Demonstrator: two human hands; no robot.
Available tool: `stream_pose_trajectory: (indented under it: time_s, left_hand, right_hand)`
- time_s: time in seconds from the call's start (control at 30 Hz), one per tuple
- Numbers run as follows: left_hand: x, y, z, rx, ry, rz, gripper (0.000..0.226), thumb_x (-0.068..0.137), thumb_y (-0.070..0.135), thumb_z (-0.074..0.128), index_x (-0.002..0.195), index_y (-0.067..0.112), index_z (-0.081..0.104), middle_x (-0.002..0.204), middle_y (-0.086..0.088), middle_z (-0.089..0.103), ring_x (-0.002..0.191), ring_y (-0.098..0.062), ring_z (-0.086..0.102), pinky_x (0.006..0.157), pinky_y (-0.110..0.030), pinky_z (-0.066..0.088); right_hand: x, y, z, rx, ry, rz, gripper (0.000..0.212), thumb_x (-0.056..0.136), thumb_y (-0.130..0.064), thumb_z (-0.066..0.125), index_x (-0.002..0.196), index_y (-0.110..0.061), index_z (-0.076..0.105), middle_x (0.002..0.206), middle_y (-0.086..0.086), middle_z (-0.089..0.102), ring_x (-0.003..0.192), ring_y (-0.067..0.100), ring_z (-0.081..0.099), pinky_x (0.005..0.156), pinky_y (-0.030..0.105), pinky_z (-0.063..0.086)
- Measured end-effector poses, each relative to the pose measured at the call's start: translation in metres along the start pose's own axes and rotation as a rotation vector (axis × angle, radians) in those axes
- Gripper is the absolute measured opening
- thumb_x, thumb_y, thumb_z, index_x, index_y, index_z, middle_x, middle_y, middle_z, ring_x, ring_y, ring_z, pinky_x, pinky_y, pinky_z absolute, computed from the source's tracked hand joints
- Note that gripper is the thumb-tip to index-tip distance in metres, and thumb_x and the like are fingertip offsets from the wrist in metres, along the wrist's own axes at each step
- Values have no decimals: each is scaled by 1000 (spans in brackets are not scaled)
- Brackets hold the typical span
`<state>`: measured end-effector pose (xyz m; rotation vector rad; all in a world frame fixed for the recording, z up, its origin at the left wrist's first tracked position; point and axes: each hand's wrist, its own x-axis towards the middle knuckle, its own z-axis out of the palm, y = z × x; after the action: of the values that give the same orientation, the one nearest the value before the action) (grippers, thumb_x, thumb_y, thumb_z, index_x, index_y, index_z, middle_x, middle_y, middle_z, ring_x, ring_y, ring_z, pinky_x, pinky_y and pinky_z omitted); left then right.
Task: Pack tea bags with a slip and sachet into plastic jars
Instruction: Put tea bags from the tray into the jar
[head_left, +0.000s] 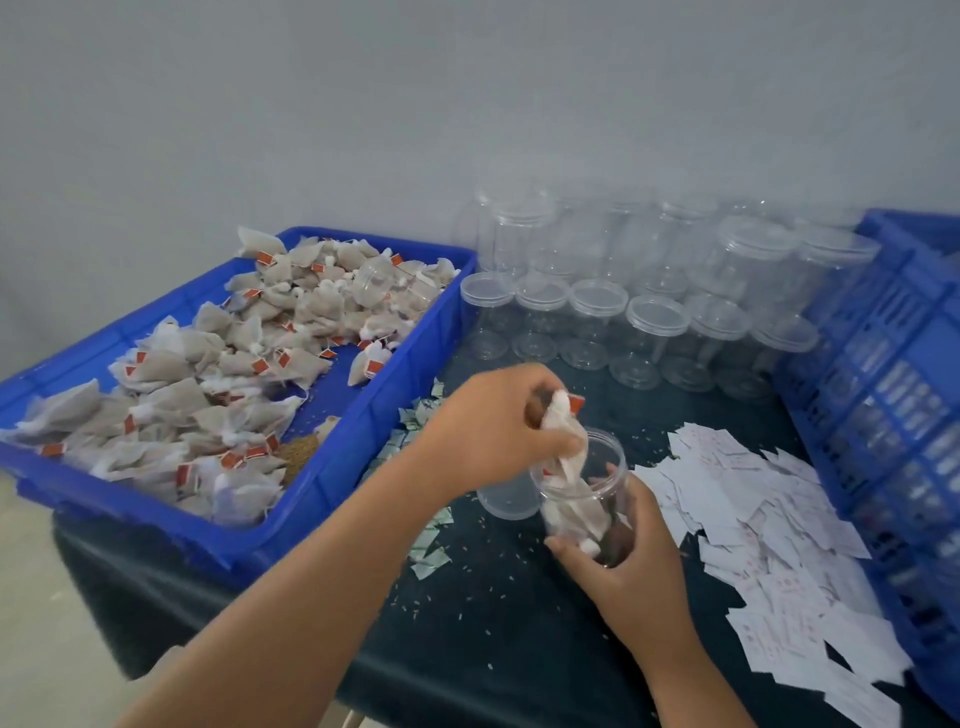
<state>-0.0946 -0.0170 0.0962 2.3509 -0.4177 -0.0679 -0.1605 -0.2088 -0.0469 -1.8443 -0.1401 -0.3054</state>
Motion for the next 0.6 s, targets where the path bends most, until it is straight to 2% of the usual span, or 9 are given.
stream_pose_trajectory:
  time_s: [0.07,0.17,0.27,0.37,0.4,0.47,0.53,0.6]
  left_hand:
    - [1,4,12,121,-101,-5,30,83,49,80,108,38,69,93,19,73,87,2,65,83,-31,57]
    - [1,3,4,137,-194,25,14,91,46,75,98,35,81,92,23,75,88,6,66,80,-22,54]
    - [-1,-1,-28,86,-91,-20,17,91,48,76,84,34,81,79,28,73,77,7,67,72,-22,54]
    - [8,-28,-79,264,64,-143,40,93,60,65,75,25,74,71,17,72,68,0,68,65,-28,53]
    - [16,-44,-98,339,75,-220,43,97,55,60,78,18,75,75,9,75,72,-7,72,69,-33,56]
    - [35,-81,-127,516,14,-422,32,102,30,55,93,8,76,95,-7,78,90,-26,74,80,-39,58]
    - [48,-118,-136,699,-84,-568,25,100,12,51,113,4,71,112,-12,72,98,-29,67,82,-39,54]
    - [59,-149,-130,704,-135,-573,33,100,8,52,132,6,62,129,-14,65,108,-30,62,89,-38,50]
  right_hand:
    - [-1,-2,-1,-6,6,10,75,68,-29,102,129,-45,61,122,-14,76,109,10,75,88,28,60]
    - [-2,-1,-1,-26,0,32,76,64,-44,99,130,-43,61,121,-16,75,109,9,74,91,34,58]
    - [-3,-1,-1,-37,4,25,77,66,-47,100,131,-50,58,124,-21,73,114,3,71,93,29,57]
    - [-4,0,-1,-49,-1,23,81,60,-60,93,133,-49,58,125,-24,72,114,-1,70,93,26,56]
    - [-4,1,-1,-45,0,34,84,59,-61,93,134,-46,59,125,-25,72,113,-3,70,94,29,56]
    - [-4,1,0,-42,-8,56,90,55,-62,93,136,-47,57,126,-32,69,113,-10,66,98,30,55]
    - [-4,-3,2,-45,-20,55,89,54,-65,91,134,-56,53,126,-38,65,114,-16,62,97,28,53]
    - [-5,-5,3,-44,-27,39,85,55,-65,90,130,-65,52,128,-36,66,116,-13,63,96,26,52]
